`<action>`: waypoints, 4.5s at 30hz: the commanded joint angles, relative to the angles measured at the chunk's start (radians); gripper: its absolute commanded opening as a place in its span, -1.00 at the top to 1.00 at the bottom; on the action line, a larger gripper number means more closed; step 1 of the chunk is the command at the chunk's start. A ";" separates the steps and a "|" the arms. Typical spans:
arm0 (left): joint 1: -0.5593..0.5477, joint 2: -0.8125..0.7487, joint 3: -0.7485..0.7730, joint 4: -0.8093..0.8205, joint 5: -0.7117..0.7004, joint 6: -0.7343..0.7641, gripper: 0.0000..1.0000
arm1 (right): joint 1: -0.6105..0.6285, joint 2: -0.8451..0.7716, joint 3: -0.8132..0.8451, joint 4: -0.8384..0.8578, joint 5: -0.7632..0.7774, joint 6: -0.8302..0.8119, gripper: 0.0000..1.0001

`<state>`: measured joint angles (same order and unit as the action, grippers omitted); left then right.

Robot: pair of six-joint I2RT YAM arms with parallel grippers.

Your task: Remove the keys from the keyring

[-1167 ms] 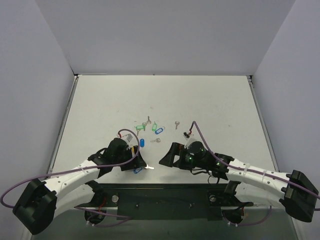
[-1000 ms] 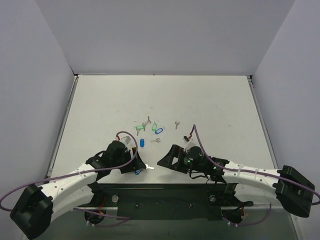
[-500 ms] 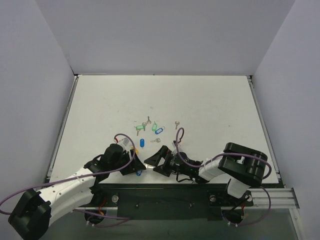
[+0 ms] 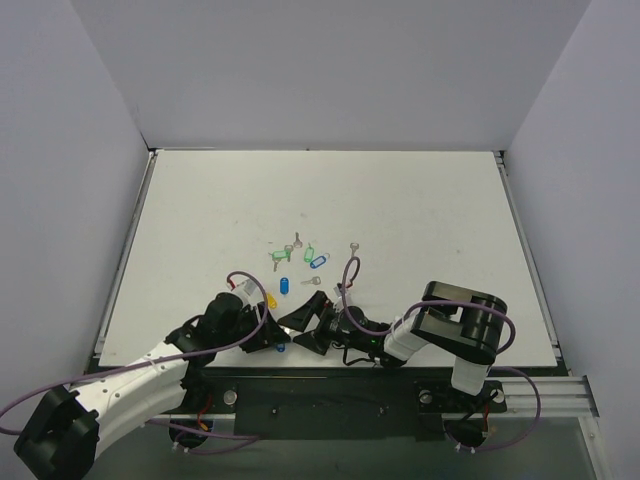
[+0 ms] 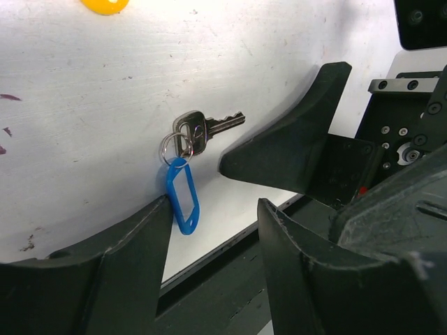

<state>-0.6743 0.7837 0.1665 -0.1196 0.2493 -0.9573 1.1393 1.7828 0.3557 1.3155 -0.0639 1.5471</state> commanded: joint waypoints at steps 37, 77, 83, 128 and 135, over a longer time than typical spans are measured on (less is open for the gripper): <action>-0.005 0.014 -0.099 0.138 -0.064 -0.084 0.62 | 0.039 -0.005 0.077 -0.004 0.003 -0.035 -0.81; -0.007 -0.011 0.166 -0.288 -0.062 0.012 1.00 | -0.024 -0.377 0.130 -0.428 -0.160 -0.258 -0.82; -0.008 -0.023 0.301 -0.408 -0.004 0.040 1.00 | -0.055 -0.611 0.437 -1.177 -0.134 -0.657 -0.90; -0.007 0.075 1.091 -0.151 0.665 0.121 1.00 | -0.159 -0.703 0.709 -0.670 -0.674 -0.381 -0.67; -0.007 0.074 1.104 -0.126 0.673 0.109 1.00 | -0.138 -0.737 0.706 -0.664 -0.656 -0.377 -0.54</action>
<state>-0.6788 0.8589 1.2263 -0.3218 0.8959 -0.8330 0.9924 1.0897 1.0214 0.5598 -0.7216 1.1698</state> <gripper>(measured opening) 0.017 0.793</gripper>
